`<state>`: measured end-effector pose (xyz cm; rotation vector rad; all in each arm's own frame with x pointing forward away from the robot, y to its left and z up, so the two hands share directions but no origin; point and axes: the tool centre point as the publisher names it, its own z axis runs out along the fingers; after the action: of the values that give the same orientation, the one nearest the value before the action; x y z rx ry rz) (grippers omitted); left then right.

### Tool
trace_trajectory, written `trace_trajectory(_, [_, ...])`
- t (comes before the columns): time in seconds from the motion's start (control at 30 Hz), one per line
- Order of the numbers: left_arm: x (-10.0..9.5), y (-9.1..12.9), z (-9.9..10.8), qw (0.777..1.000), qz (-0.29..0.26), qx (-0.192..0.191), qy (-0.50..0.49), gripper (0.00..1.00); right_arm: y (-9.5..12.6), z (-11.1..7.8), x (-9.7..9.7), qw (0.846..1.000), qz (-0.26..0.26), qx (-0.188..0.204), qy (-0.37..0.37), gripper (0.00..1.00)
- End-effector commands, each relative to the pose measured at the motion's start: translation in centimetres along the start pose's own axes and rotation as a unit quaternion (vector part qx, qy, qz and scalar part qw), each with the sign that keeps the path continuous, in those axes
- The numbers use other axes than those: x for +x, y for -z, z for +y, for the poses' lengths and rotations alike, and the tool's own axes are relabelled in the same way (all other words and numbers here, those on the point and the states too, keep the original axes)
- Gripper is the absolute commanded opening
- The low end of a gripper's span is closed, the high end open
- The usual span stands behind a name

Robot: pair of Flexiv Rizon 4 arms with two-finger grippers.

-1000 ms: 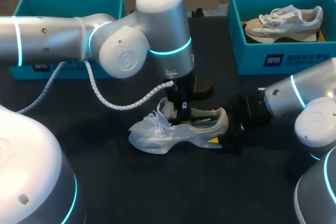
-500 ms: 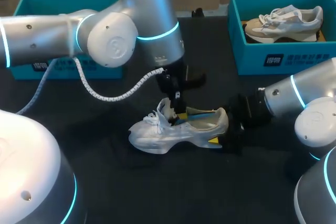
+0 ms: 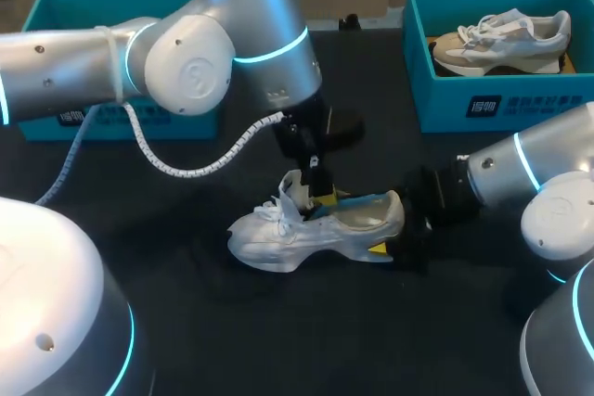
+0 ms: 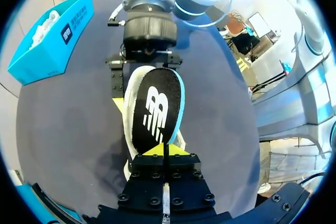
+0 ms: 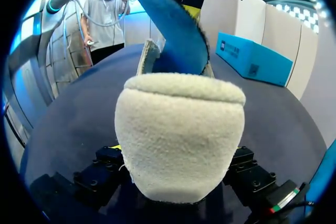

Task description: Take the shoe out of the shoebox, open the shoe tongue, remove and reinsert the insole, then place the shoe into the shoebox

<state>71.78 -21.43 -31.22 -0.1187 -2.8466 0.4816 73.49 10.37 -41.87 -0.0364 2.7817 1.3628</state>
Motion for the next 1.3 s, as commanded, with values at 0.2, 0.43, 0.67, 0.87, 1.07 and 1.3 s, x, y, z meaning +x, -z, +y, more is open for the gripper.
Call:
trace_trajectory(0.2, [0.8, 0.1, -1.4, 1.000, 0.010, 0.009, -0.013, 0.00, -0.1, 0.1, 0.1, 1.000, -0.001, 0.002, 0.001, 0.00])
trace_trajectory(0.43, [1.0, -0.5, -2.4, 1.000, 0.019, 0.003, -0.022, 0.00, -0.1, 0.1, 0.1, 1.000, -0.001, 0.002, 0.001, 0.00])
trace_trajectory(0.67, [1.3, -0.9, -2.7, 1.000, 0.015, -0.002, -0.025, 0.00, -0.1, 0.1, 0.1, 1.000, -0.001, 0.002, 0.001, 0.00])
trace_trajectory(0.87, [1.9, -0.4, -2.5, 0.999, -0.005, -0.001, -0.040, 0.49, -0.1, 0.1, 0.1, 1.000, -0.001, 0.002, 0.001, 0.00])
trace_trajectory(1.07, [2.0, -0.5, -2.3, 0.997, -0.046, -0.007, -0.057, 0.85, -0.1, 0.1, 0.1, 1.000, -0.001, 0.002, 0.001, 0.00])
trace_trajectory(1.3, [1.9, -0.6, -2.2, 0.992, -0.105, -0.007, -0.069, 0.98, -0.1, 0.1, 0.1, 1.000, -0.001, 0.002, 0.001, 0.00])
